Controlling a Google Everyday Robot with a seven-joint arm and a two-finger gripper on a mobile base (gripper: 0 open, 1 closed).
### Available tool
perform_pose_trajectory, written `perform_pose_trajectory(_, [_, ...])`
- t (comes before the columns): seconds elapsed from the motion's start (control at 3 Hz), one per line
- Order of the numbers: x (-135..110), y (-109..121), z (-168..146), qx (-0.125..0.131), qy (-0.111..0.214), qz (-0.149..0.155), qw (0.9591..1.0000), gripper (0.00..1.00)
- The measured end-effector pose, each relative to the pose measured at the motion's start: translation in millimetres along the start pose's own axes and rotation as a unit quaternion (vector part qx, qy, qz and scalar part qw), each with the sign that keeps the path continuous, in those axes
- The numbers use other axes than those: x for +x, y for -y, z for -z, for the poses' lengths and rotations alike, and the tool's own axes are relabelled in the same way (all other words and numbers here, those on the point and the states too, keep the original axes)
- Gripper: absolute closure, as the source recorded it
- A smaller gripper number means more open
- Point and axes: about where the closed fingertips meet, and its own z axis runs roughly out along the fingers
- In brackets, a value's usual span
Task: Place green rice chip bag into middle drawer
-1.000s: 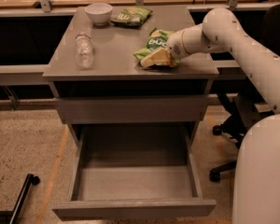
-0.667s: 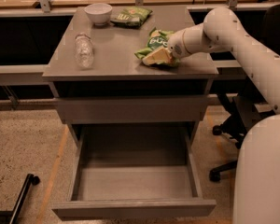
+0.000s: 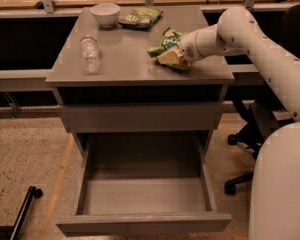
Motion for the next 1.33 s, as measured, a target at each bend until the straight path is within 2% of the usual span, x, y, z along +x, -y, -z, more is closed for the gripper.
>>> perform_pose_trajectory(0.33, [-0.5, 0.0, 0.3, 0.0, 0.0, 0.0, 1.0, 1.0])
perform_pose_trajectory(1.0, [-0.9, 0.0, 0.7, 0.0, 0.0, 0.0, 1.0, 1.0])
perform_pose_trajectory(1.33, [-1.0, -0.1, 0.6, 0.0, 0.0, 0.0, 1.0, 0.96])
